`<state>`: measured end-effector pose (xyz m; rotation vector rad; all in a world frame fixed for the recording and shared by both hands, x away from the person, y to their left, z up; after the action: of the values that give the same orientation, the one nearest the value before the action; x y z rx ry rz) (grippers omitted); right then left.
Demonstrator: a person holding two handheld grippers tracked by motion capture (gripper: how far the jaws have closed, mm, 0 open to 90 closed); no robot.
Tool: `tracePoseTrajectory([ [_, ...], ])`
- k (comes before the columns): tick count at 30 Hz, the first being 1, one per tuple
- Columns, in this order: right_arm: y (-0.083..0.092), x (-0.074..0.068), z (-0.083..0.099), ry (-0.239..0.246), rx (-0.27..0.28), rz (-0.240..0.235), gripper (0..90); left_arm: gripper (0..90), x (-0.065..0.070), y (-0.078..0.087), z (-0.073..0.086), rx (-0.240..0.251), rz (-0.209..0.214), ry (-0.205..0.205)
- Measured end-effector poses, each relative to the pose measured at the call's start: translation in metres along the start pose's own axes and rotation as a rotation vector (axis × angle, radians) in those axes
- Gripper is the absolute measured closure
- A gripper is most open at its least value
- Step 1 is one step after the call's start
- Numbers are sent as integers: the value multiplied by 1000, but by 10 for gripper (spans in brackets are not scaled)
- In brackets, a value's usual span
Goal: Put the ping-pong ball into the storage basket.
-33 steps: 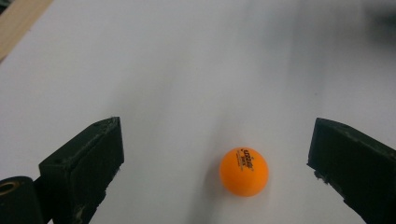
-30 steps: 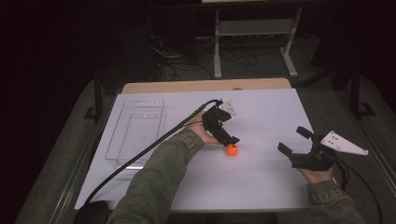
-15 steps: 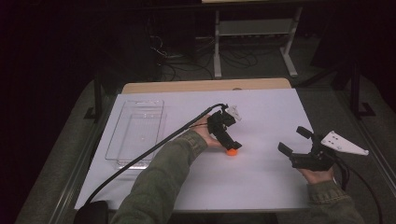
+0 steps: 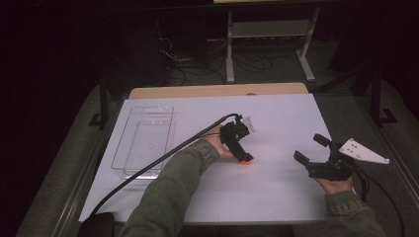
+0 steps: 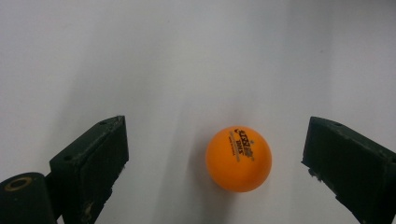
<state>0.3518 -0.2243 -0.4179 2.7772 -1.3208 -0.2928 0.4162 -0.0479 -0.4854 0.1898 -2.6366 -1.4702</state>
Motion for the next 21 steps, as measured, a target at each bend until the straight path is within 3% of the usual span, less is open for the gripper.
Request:
tracePoseTrajectory([
  [8, 0, 0, 0, 0, -2, -2, 0, 125, 2, -11, 7, -29, 28, -13],
  [21, 0, 0, 0, -1, -3, -4, 0, 197, 6, -13, 11, -68, 40, -43],
])
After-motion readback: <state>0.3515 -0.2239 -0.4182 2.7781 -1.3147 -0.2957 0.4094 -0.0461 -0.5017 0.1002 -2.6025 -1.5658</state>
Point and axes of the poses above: each handheld gripper's, and its own axes: y roughly backward along the jaws, z roughly out of its underside, x roughly to its right, the point moved 10 cm from there along -y, roughly forward along the jaws, and after that the axes turned 1 degree about -x, right-handed, at the moved point
